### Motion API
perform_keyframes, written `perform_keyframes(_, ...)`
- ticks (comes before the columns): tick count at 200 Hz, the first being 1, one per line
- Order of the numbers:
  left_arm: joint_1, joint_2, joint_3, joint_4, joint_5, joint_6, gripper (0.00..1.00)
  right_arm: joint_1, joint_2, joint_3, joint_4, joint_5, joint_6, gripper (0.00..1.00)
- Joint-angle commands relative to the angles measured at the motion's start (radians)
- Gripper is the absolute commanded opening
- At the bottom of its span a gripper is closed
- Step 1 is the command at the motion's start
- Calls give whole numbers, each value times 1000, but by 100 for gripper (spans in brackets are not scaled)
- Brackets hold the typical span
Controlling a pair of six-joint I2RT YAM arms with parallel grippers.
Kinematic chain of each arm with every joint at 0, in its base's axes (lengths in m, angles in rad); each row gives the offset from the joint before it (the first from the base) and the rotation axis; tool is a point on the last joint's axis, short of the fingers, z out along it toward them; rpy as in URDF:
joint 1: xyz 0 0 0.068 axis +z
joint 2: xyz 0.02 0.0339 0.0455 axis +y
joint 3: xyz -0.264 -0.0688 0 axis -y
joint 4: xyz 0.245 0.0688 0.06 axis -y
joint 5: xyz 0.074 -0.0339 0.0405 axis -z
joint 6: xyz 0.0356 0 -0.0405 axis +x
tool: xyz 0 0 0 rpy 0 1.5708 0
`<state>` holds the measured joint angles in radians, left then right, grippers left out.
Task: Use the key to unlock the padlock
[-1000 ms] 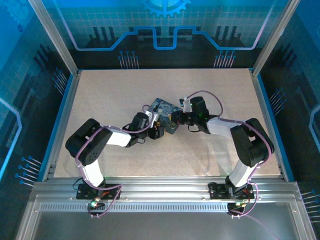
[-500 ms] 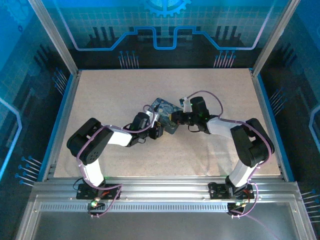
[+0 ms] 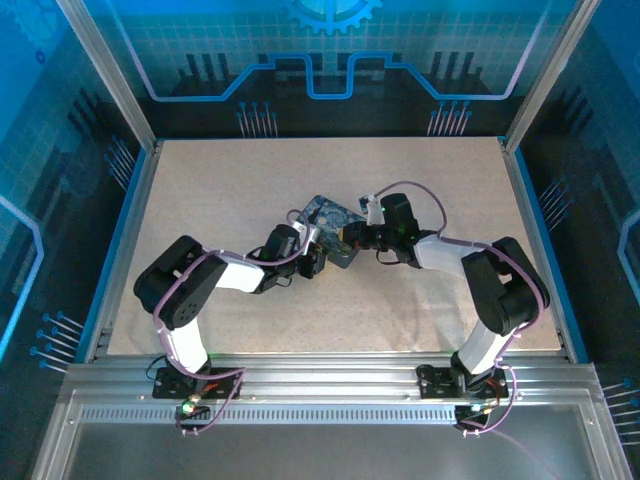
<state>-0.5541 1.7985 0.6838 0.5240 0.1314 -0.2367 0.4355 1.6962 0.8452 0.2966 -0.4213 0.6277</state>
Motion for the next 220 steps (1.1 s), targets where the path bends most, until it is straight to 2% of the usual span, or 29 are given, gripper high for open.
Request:
perform_keyframes(1,-15,-53,6,-15,32,-11,26,20,-25,-11,-68,15,-21,0)
perform_keyframes(54,-20,-166,19,-161,58,-101,26,19,-143,-12,-63,64,-59,0)
perform_keyframes(111,-21,-236,82,-354,98,-194,25,43,-338,-155,-42,125,-101,0)
perform_keyframes(134,-23,-248,117,-411,121,-250,25,78,-431,-232,-37,165,-140,0)
perform_keyframes(143,-22,-252,132,-436,120,-277,30,94,-463,-261,-32,180,-149,0)
perform_keyframes(170,-22,-265,158,-477,134,-347,29,160,-530,-338,12,254,-164,0)
perform_keyframes(220,-22,-275,179,-509,152,-412,26,270,-503,-433,131,379,-163,0)
